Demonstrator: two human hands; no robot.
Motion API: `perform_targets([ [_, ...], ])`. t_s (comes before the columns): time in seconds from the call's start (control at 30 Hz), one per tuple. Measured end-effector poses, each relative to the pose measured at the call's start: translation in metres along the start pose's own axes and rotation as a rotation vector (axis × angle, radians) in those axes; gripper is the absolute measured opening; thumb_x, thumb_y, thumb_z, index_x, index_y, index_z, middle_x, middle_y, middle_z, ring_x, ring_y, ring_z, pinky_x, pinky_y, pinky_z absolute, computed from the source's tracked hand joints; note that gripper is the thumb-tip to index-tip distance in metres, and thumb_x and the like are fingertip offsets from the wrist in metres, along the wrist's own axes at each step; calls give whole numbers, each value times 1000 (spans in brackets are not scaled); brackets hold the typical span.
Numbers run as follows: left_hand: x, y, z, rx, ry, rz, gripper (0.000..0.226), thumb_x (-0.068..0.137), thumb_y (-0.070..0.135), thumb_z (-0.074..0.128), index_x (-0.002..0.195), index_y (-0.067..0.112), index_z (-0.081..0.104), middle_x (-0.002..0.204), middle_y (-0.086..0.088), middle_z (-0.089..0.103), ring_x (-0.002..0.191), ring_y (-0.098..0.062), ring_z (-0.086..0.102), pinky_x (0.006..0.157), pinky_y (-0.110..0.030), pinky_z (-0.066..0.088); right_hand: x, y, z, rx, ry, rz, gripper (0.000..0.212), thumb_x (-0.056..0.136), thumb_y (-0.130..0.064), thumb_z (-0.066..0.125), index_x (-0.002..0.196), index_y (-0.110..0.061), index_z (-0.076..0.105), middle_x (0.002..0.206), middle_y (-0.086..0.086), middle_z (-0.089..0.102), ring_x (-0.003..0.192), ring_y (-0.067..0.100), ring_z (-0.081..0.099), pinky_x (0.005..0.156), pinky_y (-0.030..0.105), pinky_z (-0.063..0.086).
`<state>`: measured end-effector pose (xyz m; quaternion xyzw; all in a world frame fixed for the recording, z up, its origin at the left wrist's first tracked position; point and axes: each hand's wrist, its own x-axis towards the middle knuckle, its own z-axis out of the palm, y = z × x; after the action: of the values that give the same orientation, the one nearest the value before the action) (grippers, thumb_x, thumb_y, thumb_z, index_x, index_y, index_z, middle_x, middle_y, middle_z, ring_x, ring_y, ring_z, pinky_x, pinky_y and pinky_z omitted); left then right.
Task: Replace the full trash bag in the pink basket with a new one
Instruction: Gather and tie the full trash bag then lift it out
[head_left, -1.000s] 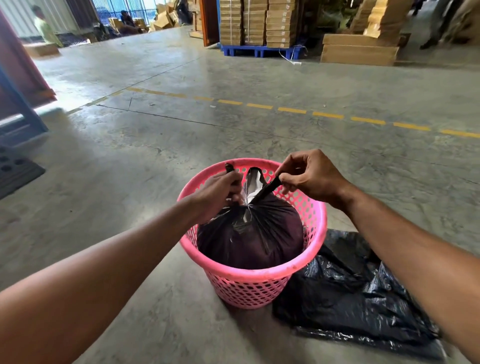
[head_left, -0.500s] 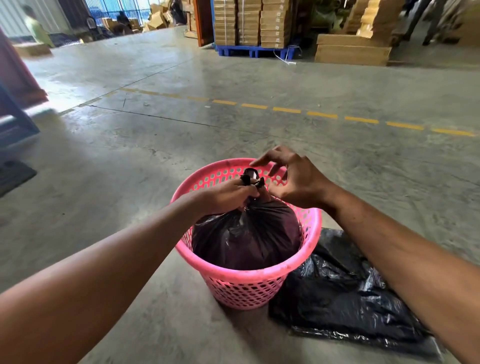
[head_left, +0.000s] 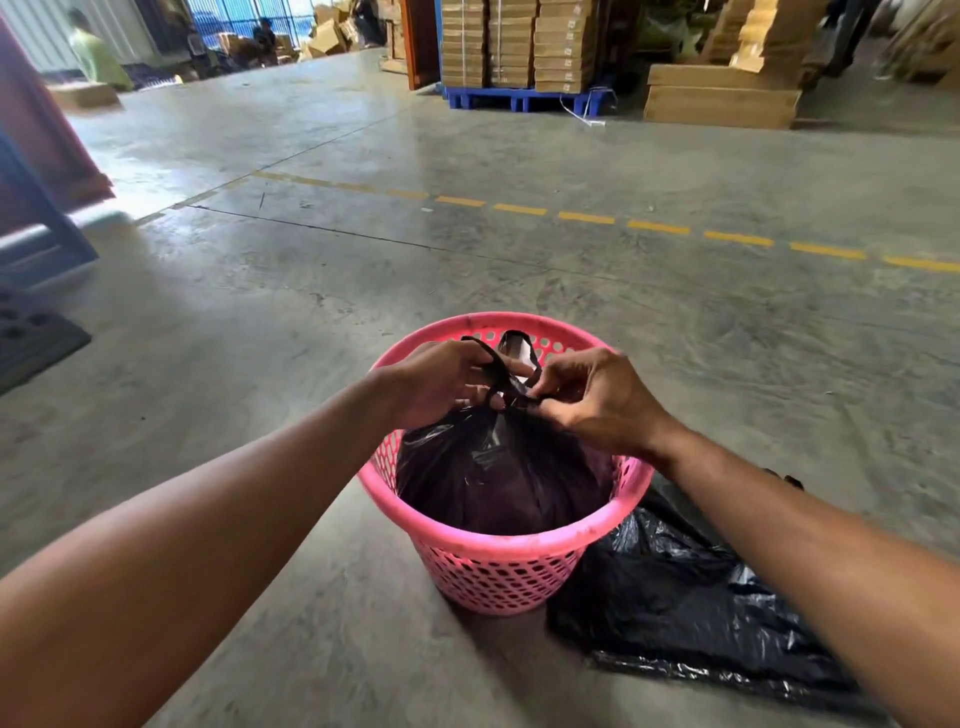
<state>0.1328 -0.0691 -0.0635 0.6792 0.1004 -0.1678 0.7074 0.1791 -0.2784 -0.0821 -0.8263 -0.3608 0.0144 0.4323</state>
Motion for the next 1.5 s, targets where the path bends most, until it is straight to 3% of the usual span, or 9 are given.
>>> perform_targets([
  [0.3,0,4,6,-25,110,20,34,91,10,46,110,5,73,90,-19,74,73,-23,70,79,-30,55,-1,-4,31,-392,-90,-160,29,78,-34,59,96,-25,79,85,-6,71,81,22,69,70,39,56],
  [0.4,-9,17,6,299,142,182,28,90,15,48,116,6,53,86,-20,74,79,-27,74,83,-39,59,2,-10,24,-241,64,-24,36,70,-52,61,71,-17,72,70,-6,69,66,15,66,66,36,54],
  [0.53,-18,30,14,619,55,201,48,87,23,43,130,2,44,97,-16,55,91,-27,59,92,-50,53,2,-16,26,-200,136,-62,31,72,-44,72,89,-25,55,80,-8,65,69,11,62,66,34,52],
  [0.7,-18,23,22,807,94,254,29,97,1,38,124,3,47,80,-8,55,57,-1,59,56,-21,49,6,-12,35,-79,132,-112,19,83,-30,74,81,-21,58,81,0,68,76,19,65,71,39,52],
  [0.8,-17,20,17,1170,184,331,41,87,11,51,126,23,55,93,-4,72,83,-18,71,74,-38,56,7,-8,30,-114,79,-94,15,82,-24,75,80,-21,60,80,-4,69,77,17,67,72,35,52],
  [0.97,-17,11,19,1358,222,455,35,80,13,58,111,28,66,92,2,76,76,-19,71,68,-40,58,-3,-7,32,-137,48,-7,20,81,-18,72,83,-34,59,79,-7,72,78,15,69,76,37,55],
  [1.17,-33,31,8,1528,482,430,23,73,36,79,95,38,73,84,9,68,77,-19,66,71,-35,57,-2,-5,41,-268,-79,8,14,83,-32,71,85,-20,63,84,-1,72,81,20,67,75,39,55],
  [1.3,-36,28,-15,1348,312,456,20,72,20,73,90,28,78,75,8,70,63,-5,63,71,-32,57,-1,-6,39,-215,-39,21,13,84,-30,71,87,-19,63,82,2,73,79,20,69,74,37,55],
  [1.5,-17,-8,-3,1411,173,461,28,76,30,69,103,28,76,101,6,76,93,-14,69,80,-26,50,-6,3,24,-216,-45,59,9,83,-28,71,83,-21,64,79,-4,73,78,15,70,76,37,56],
])
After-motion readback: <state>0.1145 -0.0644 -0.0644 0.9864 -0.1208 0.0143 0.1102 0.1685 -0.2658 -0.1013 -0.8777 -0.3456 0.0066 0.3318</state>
